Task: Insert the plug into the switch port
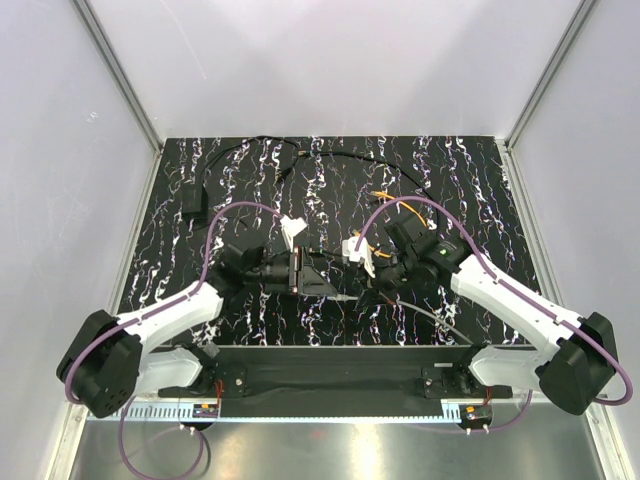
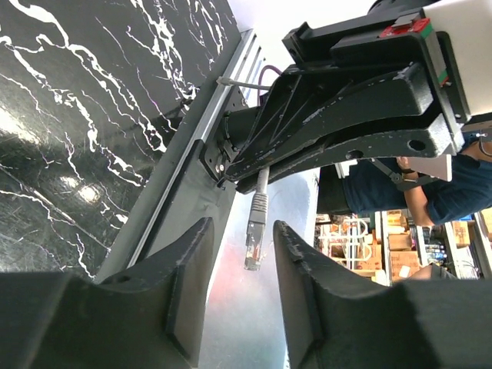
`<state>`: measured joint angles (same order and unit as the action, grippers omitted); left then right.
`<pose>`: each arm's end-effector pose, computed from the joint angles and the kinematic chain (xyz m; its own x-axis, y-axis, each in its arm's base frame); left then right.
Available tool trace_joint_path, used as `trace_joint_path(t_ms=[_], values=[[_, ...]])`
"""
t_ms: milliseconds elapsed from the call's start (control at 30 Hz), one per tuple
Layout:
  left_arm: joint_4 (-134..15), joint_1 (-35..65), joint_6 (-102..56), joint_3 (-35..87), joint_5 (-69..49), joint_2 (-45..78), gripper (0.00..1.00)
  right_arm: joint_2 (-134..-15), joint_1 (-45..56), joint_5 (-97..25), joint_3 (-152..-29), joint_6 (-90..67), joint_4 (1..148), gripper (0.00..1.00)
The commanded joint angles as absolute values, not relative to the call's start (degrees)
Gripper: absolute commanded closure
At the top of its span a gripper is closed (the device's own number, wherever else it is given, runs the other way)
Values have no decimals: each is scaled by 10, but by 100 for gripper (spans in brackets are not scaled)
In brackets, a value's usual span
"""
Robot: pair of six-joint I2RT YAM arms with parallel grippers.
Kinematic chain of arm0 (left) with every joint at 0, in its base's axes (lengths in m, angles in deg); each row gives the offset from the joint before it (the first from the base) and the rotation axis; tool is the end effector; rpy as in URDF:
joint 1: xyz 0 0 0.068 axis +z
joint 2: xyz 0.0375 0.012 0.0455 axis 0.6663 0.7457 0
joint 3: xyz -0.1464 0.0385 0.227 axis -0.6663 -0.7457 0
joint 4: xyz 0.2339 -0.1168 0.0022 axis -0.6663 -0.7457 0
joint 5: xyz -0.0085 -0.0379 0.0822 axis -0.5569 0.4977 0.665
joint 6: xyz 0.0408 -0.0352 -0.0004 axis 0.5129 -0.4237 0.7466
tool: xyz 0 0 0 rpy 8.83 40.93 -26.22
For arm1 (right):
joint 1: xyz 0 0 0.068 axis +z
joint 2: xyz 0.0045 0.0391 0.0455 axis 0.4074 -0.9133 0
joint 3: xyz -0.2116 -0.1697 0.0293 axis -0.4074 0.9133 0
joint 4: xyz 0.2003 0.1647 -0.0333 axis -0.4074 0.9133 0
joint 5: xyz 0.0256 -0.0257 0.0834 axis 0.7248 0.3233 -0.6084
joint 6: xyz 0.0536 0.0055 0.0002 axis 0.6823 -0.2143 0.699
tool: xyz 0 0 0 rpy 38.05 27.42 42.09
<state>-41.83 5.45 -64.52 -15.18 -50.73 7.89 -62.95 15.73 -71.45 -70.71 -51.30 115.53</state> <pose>0.1803 -0.1661 0.2323 -0.9131 0.0260 -0.4069 0.4040 0.1925 -0.8943 0.1658 0.1697 0.2791 -0.1105 -0.6101 -0.7846 -0.9868 -0.0265 0.1596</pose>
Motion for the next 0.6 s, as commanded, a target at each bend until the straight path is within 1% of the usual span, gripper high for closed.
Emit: trace_joint_path(t_ms=[0, 267, 400, 567], values=[[-386, 52, -664, -150, -520, 86, 61, -631, 160, -735, -730, -488, 1142, 100], [-302, 53, -740, -156, -538, 90, 63, -641, 159, -767, -730, -464, 1152, 100], [-316, 53, -738, -154, -550, 89, 62, -642, 157, -763, -730, -451, 1148, 100], [-390, 53, -715, -156, -560, 81, 59, -640, 147, -753, -731, -451, 1138, 100]])
